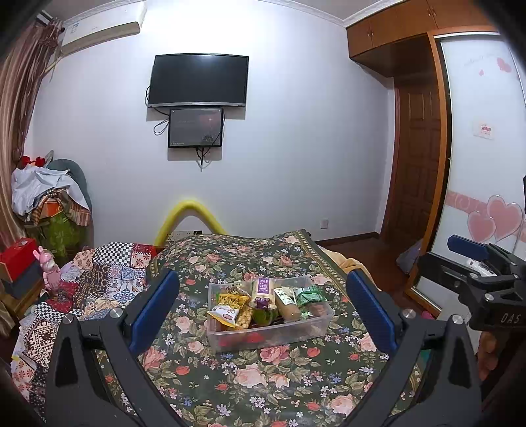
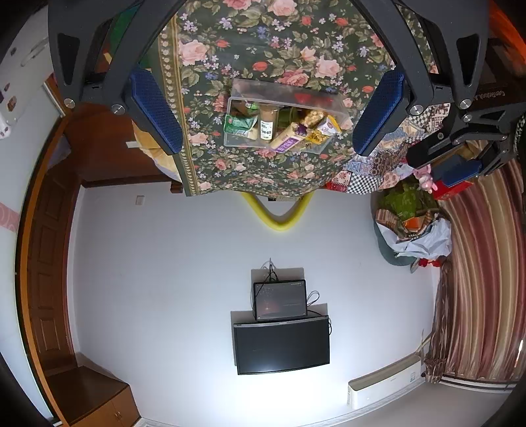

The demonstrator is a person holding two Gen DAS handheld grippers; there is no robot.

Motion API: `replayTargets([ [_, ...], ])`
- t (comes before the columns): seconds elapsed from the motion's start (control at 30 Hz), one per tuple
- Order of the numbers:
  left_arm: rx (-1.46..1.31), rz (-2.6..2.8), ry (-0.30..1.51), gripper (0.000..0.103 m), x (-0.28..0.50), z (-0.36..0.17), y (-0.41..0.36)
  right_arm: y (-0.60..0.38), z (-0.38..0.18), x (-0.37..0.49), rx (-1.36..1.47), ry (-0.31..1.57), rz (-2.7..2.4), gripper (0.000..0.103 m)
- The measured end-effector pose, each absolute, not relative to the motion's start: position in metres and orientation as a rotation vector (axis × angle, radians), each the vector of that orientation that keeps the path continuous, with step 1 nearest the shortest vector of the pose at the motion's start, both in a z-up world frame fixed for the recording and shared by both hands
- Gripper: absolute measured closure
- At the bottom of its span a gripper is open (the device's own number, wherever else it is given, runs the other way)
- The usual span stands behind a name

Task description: Organize snacks

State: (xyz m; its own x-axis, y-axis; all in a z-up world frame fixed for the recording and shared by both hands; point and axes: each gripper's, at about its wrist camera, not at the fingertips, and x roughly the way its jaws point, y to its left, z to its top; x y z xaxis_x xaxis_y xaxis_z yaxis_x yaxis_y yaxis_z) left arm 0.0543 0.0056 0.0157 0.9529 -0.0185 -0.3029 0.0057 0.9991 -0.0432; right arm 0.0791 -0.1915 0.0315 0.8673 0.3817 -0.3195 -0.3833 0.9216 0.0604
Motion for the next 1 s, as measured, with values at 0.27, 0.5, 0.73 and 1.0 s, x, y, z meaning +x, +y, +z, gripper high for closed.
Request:
replayTargets([
  [0.27, -0.039, -0.016, 0.307, 0.0, 0.0545, 0.016, 0.0034, -0.1921, 0.0313, 0.0803, -0.01, 0.338, 0.399, 0.0],
  [0.5, -0.048, -0.028, 0.314, 0.0, 0.054, 0.0163, 0.0041, -0.193, 0.0311, 0.0809, -0.006, 0.339, 0.396, 0.0],
  [0.73, -0.072, -0.03, 0.308, 0.0, 0.0524, 0.0179, 0.0103, -0.1935, 0.031, 0.0813, -0.006, 0.338, 0.397, 0.0],
  [1.0, -0.072, -0.038, 0.318, 0.0, 0.0519, 0.016, 0.0097, -0.1926, 0.0311, 0.0812, -0.006, 0.338, 0.397, 0.0],
])
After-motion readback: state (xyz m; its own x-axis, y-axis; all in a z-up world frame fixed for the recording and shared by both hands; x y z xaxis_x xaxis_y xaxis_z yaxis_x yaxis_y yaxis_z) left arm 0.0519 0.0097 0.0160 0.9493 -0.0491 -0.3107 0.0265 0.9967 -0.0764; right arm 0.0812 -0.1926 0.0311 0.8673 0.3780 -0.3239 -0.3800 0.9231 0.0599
